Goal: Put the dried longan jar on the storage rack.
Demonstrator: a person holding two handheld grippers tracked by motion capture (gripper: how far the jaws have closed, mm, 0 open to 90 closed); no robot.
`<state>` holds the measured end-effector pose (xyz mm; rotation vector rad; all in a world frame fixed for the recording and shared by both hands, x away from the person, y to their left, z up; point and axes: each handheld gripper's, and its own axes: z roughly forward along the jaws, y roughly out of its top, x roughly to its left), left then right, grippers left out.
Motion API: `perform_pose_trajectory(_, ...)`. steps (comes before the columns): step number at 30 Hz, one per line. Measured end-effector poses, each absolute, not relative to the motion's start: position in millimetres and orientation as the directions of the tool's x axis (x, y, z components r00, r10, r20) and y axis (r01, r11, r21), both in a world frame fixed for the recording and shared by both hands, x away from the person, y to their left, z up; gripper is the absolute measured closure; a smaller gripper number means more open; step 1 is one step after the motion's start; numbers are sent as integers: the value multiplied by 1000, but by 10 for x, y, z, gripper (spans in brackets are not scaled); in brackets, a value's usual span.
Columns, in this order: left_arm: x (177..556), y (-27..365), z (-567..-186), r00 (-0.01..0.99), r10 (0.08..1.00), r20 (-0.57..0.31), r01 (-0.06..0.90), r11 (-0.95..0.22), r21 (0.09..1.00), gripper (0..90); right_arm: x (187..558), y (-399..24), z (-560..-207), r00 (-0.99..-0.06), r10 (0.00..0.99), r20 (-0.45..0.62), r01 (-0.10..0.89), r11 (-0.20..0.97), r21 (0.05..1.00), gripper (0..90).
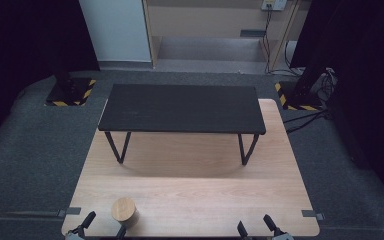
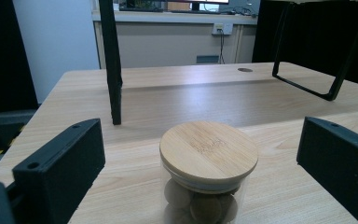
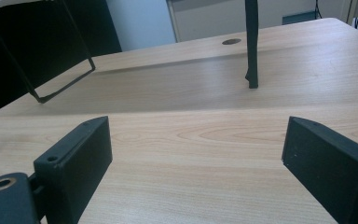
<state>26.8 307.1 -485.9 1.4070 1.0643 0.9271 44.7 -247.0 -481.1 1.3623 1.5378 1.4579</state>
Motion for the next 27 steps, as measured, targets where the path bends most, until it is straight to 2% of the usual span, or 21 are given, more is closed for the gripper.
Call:
perform_pose_trajectory(16,255,3042,-4985,290,957,-5,99,-25,995,0,349,-2485,-4817,-276,935,220,258,-149,955,83)
perform_pose_trajectory(27,452,3024,-5140,313,950,-21,162,-32,986,2,340,-2486,-4853,-264,936,232,275,-157,948,83)
